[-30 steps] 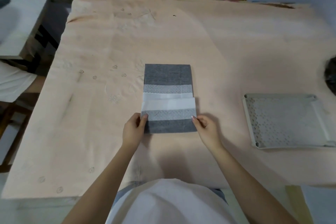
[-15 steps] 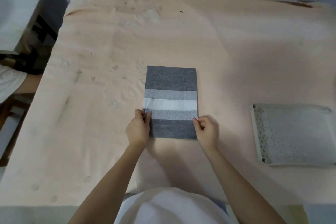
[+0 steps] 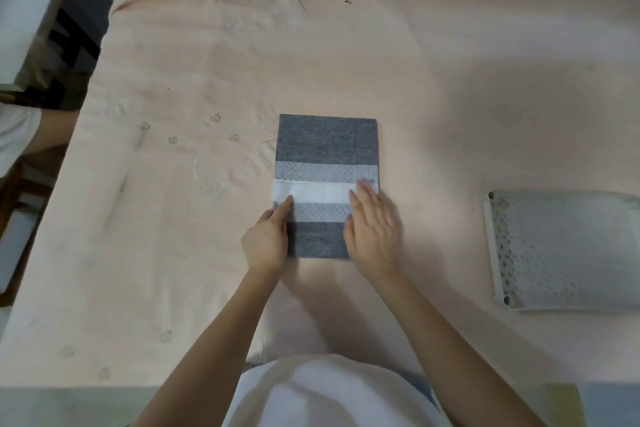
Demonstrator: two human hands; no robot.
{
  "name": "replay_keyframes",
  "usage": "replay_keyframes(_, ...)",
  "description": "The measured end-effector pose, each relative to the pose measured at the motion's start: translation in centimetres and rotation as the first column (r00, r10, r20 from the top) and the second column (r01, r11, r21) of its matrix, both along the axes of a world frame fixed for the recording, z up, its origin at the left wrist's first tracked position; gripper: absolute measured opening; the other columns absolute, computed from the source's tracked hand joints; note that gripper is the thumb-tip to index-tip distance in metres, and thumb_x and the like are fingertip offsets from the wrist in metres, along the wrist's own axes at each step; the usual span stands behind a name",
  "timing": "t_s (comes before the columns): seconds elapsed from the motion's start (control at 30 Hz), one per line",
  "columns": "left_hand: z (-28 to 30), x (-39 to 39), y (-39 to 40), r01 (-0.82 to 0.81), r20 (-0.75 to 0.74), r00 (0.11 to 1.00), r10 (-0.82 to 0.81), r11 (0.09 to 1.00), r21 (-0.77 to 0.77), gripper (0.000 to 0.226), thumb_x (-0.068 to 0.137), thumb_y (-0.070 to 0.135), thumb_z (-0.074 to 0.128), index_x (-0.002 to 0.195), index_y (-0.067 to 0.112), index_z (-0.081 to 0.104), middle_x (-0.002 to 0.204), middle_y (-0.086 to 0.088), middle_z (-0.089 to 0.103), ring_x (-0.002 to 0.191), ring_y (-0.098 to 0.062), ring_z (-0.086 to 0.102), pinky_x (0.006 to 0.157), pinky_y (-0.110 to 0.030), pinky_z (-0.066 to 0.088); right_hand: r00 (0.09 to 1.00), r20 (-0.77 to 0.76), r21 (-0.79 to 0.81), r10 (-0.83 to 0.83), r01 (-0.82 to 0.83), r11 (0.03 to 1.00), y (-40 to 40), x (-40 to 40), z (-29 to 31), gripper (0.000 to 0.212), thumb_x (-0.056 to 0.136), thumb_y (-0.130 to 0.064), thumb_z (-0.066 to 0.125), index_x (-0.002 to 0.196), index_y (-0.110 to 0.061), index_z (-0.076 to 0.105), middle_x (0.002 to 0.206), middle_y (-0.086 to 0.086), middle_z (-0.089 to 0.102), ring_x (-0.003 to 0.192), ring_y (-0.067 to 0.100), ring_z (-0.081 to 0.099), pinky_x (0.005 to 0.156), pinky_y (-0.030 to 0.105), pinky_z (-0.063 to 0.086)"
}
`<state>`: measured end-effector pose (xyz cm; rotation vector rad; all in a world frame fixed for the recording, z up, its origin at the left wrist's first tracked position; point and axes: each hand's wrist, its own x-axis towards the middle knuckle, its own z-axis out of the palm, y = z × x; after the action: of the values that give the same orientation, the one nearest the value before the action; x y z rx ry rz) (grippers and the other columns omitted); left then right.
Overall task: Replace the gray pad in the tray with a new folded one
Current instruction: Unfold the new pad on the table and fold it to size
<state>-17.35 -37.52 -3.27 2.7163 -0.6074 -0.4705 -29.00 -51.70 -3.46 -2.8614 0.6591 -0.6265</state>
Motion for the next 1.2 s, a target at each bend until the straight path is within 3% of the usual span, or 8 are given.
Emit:
replay_keyframes(0.1,0.0,0.0,-0.1,-0.005,0.004,1.000,0.005,1.000,0.004,0.043,0.099,0.022,0.036,0.139,0.038,0.042,0.102,-0.007,0.062,0.084,-0.033,0.062,0.067,-0.036,0.046,0.971,-0.194,0.027,0.139,-0.137,0.990,1.5,2.4,-0.5,0.050,0.097,-0.025,0.033,0.141,-0.001,0.039,0.151,0.013,0.031,0.142,0.025,0.026,0.114,0.044,0.023)
replay_keyframes(0.27,-0.1,0.1,-0.3,-0.009,0.000,1.000,0.009,0.999,0.050,0.045,0.099,0.023,0.034,0.141,0.040,0.037,0.101,-0.006,0.060,0.085,-0.032,0.062,0.069,-0.036,0.045,0.921,-0.372,0.096,0.116,-0.085,0.992,2.6,3.9,-2.2,0.057,0.098,-0.034,0.026,0.145,-0.001,0.030,0.154,0.013,0.024,0.144,0.024,0.020,0.114,0.043,0.018)
replay_keyframes(0.7,0.2,0.1,-0.4,0.016,0.040,0.999,-0.020,0.995,0.099,0.055,0.096,0.012,0.035,0.143,0.039,0.032,0.101,-0.009,0.060,0.079,-0.036,0.061,0.063,-0.034,0.037,0.932,-0.336,0.123,-0.138,0.189,0.974,-0.1,-0.2,-2.6,0.058,0.097,-0.032,0.030,0.143,0.003,0.032,0.153,0.018,0.025,0.143,0.025,0.021,0.116,0.041,0.020)
replay_keyframes(0.9,0.2,0.3,-0.7,0.042,0.027,0.999,-0.048,0.983,0.177,0.053,0.097,0.014,0.033,0.144,0.038,0.030,0.099,-0.008,0.060,0.081,-0.033,0.061,0.063,-0.032,0.038,0.928,-0.337,0.111,-0.159,0.207,0.972,-0.1,-0.2,-2.7,0.058,0.095,-0.032,0.031,0.142,0.003,0.034,0.152,0.019,0.027,0.142,0.026,0.023,0.116,0.043,0.020)
replay_keyframes(1.0,1.4,-0.1,-1.3,0.071,0.365,0.913,-0.183,0.951,0.300,0.049,0.086,0.008,0.036,0.127,0.025,0.058,0.089,-0.009,0.061,0.075,-0.030,0.059,0.061,-0.032,0.034,0.925,-0.346,0.105,-0.160,0.207,0.973,-0.1,-0.1,-2.8,0.058,0.095,-0.032,0.029,0.142,0.003,0.034,0.152,0.019,0.027,0.142,0.026,0.023,0.116,0.043,0.019)
replay_keyframes(1.07,1.0,-1.0,-1.8,0.152,0.494,0.827,-0.267,0.954,0.260,0.044,0.083,0.017,0.043,0.122,0.019,0.062,0.108,-0.016,0.064,0.095,-0.033,0.060,0.077,-0.037,0.037,0.922,-0.353,0.097,-0.160,0.206,0.974,-0.1,-0.1,-2.8,0.058,0.096,-0.031,0.028,0.142,0.003,0.034,0.152,0.018,0.026,0.143,0.026,0.022,0.116,0.043,0.018)
replay_keyframes(1.13,0.0,-2.0,-2.8,0.356,0.447,0.809,-0.380,0.924,0.141,0.051,0.091,0.030,0.038,0.137,0.012,0.048,0.140,-0.019,0.047,0.128,-0.035,0.046,0.104,-0.044,0.027,0.923,-0.350,0.100,-0.161,0.207,0.973,-0.2,-0.1,-2.9,0.058,0.095,-0.031,0.029,0.142,0.003,0.034,0.152,0.019,0.026,0.142,0.026,0.023,0.116,0.043,0.019)
replay_keyframes(1.2,-0.8,-2.8,-3.6,0.467,0.385,0.794,-0.471,0.877,0.111,0.056,0.097,0.038,0.029,0.143,0.007,0.038,0.149,-0.016,0.034,0.139,-0.032,0.031,0.114,-0.046,0.017,0.923,-0.350,0.107,-0.159,0.208,0.972,-0.2,-0.1,-2.9,0.058,0.095,-0.031,0.030,0.142,0.002,0.034,0.152,0.019,0.026,0.142,0.026,0.023,0.116,0.043,0.019)
